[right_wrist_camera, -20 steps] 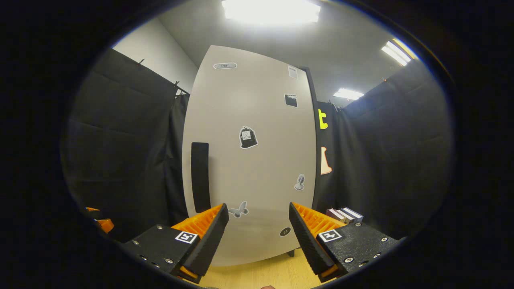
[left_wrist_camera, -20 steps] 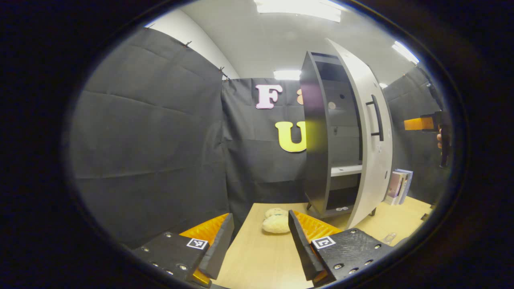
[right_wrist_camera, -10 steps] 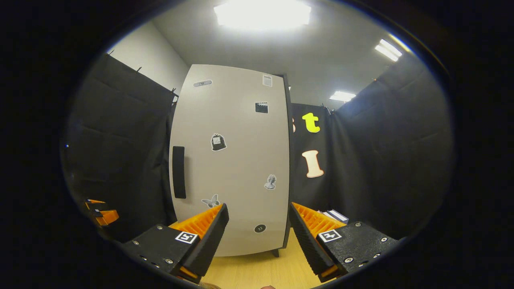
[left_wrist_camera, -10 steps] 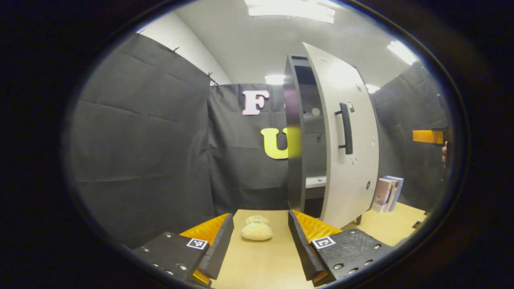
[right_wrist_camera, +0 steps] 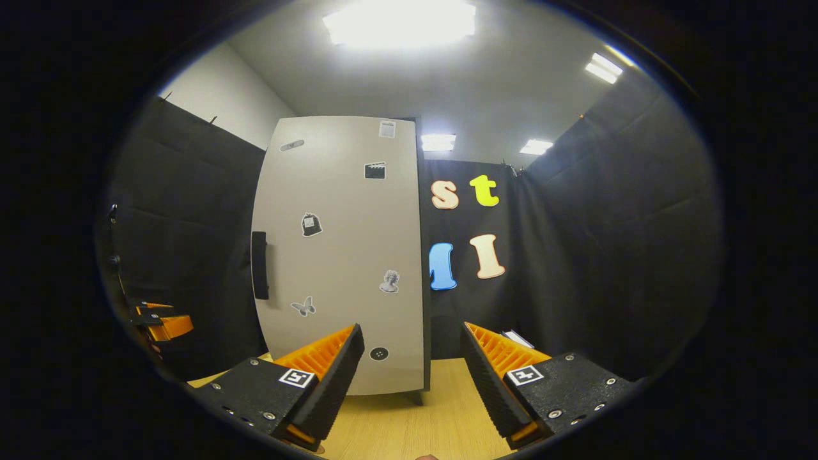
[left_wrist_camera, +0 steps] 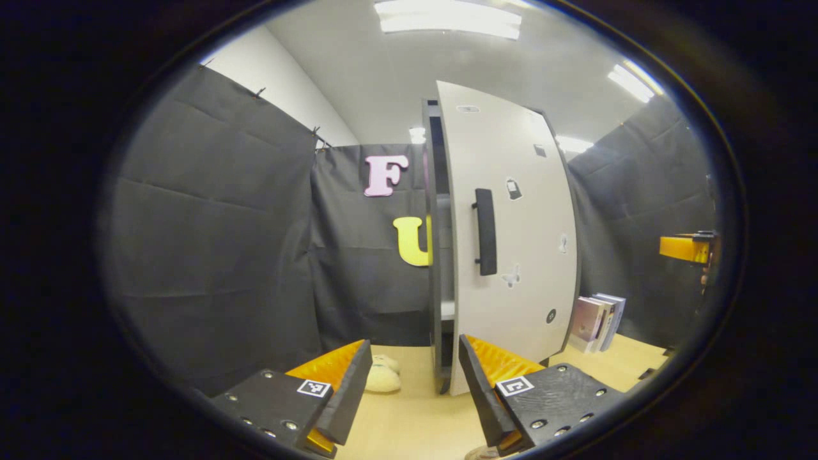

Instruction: Open the cabinet door with the right hand, grasp the bottle in the cabinet with the left hand and place it on the coaster, then close the cabinet door with the right hand.

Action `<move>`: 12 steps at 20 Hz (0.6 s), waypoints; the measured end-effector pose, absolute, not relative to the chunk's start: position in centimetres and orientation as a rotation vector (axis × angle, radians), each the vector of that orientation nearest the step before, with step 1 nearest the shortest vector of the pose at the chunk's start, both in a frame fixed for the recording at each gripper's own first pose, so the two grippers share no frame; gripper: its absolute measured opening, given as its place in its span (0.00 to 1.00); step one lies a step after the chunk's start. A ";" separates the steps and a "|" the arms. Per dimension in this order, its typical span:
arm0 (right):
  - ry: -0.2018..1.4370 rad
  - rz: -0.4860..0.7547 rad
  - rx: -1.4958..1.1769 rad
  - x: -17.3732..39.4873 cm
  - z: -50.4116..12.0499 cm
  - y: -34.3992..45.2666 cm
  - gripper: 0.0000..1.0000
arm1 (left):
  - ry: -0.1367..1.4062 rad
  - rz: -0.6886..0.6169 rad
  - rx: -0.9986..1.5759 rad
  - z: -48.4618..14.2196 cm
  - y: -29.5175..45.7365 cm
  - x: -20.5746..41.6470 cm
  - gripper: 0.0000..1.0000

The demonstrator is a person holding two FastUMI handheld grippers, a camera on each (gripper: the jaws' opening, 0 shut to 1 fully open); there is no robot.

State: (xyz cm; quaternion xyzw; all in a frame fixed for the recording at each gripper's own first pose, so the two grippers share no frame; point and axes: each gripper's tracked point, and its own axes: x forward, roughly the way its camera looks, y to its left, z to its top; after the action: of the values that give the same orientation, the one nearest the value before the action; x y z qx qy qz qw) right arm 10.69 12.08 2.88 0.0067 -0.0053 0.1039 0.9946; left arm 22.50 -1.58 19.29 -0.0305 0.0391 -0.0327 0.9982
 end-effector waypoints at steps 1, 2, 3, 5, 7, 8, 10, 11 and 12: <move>-0.012 0.207 0.016 10.7 2.7 11.4 0.93 | 0.078 -0.063 -0.062 19.5 -2.2 22.5 0.73; -0.014 0.207 0.019 10.7 2.7 10.7 0.93 | 0.079 -0.062 -0.064 19.7 -2.7 22.5 0.73; -0.014 0.208 0.022 10.7 2.6 10.1 0.93 | 0.080 -0.058 -0.066 19.8 -3.1 22.5 0.73; -0.010 0.207 0.030 10.9 2.5 9.1 0.93 | 0.080 -0.051 -0.065 20.0 -3.9 22.3 0.77; -0.006 0.207 0.035 10.9 2.3 8.4 0.93 | 0.078 -0.045 -0.060 20.1 -4.4 22.2 0.81; -0.004 0.207 0.036 10.9 2.3 8.2 0.93 | 0.077 -0.042 -0.059 20.3 -4.5 22.0 0.83; -0.006 0.210 0.036 10.8 2.3 8.0 0.93 | 0.075 -0.038 -0.061 20.4 -4.6 21.8 0.83; -0.008 0.212 0.036 10.7 2.3 8.0 0.93 | 0.076 -0.035 -0.062 20.5 -4.5 21.7 0.83; -0.009 0.215 0.037 10.6 2.3 8.1 0.93 | 0.076 -0.031 -0.061 20.4 -4.5 21.6 0.83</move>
State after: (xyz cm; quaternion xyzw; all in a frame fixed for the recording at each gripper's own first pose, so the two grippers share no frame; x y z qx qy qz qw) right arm 10.56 8.05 2.34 0.0185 -0.0046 0.1074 0.9940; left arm 21.56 -4.46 20.44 -0.0307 0.0381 -0.0153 0.9987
